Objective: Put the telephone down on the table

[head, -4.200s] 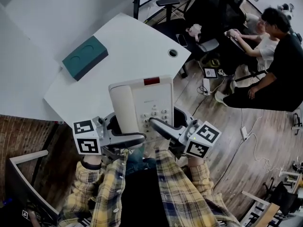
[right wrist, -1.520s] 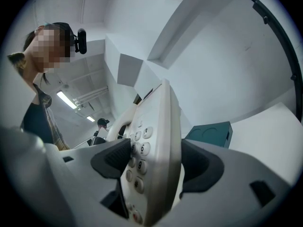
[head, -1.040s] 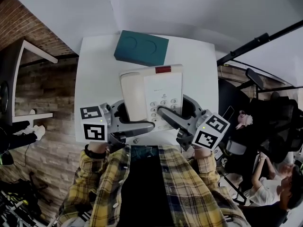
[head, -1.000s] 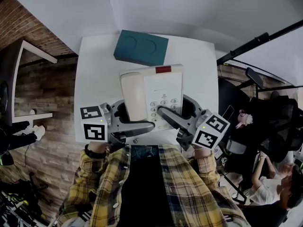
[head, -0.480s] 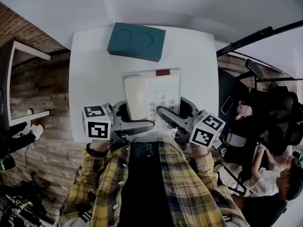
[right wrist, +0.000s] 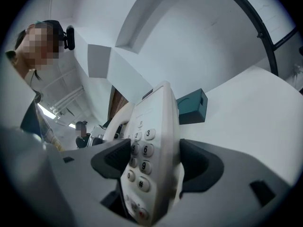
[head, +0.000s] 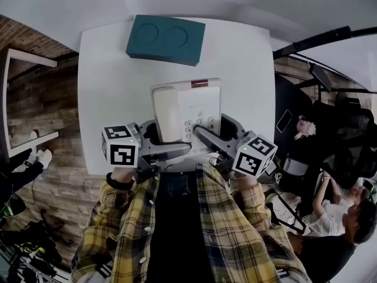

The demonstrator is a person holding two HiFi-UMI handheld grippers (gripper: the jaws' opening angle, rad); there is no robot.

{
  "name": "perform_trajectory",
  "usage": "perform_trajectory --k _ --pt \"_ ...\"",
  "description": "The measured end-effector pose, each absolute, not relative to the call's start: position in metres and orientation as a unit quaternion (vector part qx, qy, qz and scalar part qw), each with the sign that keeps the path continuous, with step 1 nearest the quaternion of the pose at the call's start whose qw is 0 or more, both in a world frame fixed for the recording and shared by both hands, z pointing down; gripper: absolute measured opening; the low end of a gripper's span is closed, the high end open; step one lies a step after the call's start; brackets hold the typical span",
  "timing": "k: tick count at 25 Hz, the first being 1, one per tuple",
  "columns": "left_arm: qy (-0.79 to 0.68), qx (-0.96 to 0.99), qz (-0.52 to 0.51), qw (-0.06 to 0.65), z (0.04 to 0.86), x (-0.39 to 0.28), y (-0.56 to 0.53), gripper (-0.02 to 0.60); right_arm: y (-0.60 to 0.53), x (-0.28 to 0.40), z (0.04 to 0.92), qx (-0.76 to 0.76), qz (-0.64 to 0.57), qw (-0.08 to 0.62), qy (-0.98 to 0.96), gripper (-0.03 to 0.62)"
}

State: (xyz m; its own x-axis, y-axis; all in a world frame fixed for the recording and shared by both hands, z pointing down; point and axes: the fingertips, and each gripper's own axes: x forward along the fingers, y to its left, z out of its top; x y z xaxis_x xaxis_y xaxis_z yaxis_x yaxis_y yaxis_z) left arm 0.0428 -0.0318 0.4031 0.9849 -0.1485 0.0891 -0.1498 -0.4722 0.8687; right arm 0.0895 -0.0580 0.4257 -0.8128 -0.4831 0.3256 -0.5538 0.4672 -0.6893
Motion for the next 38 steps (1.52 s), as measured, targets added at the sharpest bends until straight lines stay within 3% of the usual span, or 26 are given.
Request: perform_trajectory --k 13,38 --pt "-0.042 0.824 0.001 0.566 0.462 0.053 -0.044 0.44 -0.067 0.101 0.482 0.328 0.448 0.083 -0.828 0.298" --pt "-0.03 0.758 0.022 0.652 0.516 0.066 -0.061 0.44 -0.08 0.115 0.537 0.355 0.5 0.087 -0.785 0.299"
